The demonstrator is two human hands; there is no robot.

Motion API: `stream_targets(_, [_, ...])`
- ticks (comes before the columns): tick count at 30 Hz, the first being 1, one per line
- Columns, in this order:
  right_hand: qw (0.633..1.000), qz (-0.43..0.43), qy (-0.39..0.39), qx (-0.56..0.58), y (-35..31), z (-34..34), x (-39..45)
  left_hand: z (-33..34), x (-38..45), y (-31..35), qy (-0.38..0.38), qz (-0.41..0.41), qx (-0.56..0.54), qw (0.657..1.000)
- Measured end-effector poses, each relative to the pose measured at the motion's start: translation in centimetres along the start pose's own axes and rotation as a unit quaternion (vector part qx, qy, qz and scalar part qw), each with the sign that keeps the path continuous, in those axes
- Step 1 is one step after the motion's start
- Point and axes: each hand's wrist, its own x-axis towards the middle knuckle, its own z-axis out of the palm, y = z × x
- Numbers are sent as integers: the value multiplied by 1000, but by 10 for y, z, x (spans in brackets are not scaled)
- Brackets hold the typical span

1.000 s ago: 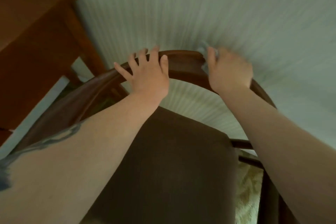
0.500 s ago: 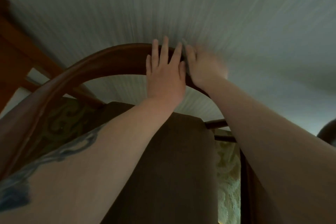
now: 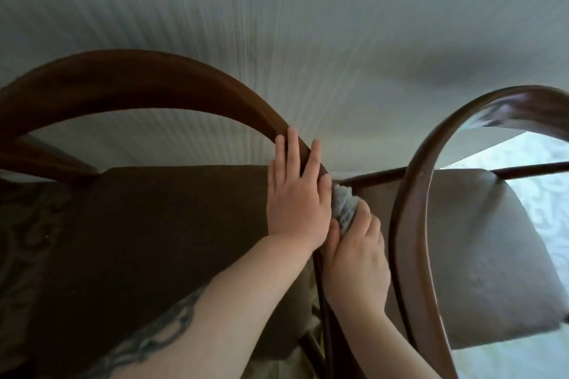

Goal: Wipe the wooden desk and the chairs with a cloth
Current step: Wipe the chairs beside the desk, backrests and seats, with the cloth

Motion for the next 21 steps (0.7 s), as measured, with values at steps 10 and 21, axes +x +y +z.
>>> stream_targets(10, [990,30,6,137,39,1,-54,40,-24,11,58,-22,-11,998])
stream_targets(21, [988,4,-52,147,39,-7,-26,40,-25,16,99,-29,-3,995])
